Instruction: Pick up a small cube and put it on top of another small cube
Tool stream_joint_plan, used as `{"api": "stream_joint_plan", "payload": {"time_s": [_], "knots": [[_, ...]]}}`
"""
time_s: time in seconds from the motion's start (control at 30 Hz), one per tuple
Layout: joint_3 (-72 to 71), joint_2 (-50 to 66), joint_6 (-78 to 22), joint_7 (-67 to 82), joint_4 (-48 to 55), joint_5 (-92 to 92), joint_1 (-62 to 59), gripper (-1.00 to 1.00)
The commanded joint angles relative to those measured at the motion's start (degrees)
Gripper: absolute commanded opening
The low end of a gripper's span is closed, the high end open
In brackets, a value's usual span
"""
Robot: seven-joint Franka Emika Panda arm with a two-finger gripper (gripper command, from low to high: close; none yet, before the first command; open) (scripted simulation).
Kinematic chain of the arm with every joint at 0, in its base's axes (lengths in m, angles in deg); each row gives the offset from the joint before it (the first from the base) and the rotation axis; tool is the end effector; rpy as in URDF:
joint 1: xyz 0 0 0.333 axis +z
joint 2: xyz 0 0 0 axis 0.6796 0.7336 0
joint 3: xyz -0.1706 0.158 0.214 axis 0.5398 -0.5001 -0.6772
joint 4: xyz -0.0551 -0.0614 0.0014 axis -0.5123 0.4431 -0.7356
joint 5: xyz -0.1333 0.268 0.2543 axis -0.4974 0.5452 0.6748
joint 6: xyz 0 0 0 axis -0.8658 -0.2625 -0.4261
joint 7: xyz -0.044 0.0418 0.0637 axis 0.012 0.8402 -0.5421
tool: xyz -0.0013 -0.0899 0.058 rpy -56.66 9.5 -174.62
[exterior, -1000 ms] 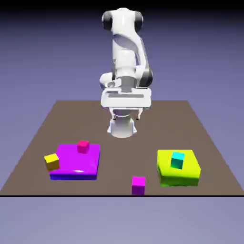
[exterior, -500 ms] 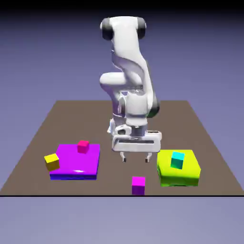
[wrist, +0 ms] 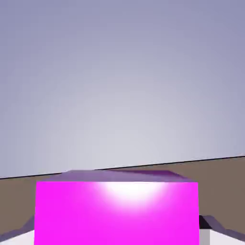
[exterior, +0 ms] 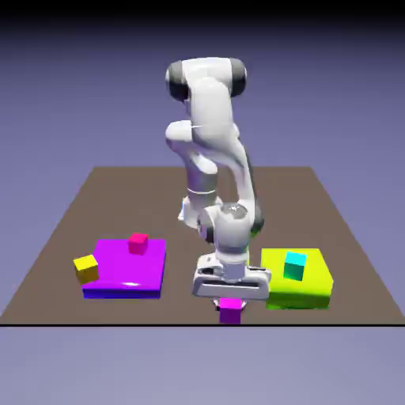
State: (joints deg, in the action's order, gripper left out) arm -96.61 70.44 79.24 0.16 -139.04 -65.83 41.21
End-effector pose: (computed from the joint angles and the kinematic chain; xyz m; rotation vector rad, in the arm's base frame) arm 0.5088 0.0749 0.1686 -2.8026 1.3157 -0.1657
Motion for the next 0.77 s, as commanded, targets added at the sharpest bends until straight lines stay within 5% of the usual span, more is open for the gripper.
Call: {"api": "stream_joint_plan", "payload": {"time_s": [0.0, 0.43, 0.63, 0.67, 0.73], "knots": [[-1.04, -2.08, -1.46, 0.67, -0.68, 0.79, -0.84, -1.0], [20.37, -18.24, -21.08, 4.45, 3.12, 13.72, -21.97, -1.0], [18.99, -9.23, -11.71, 6.35, 2.63, 16.52, -23.37, -1.0], [18.99, -9.23, -11.71, 6.35, 2.63, 16.52, -23.37, 1.0], [19.31, -11.3, -13.86, 5.91, 2.74, 15.88, -23.05, 1.0]]}}
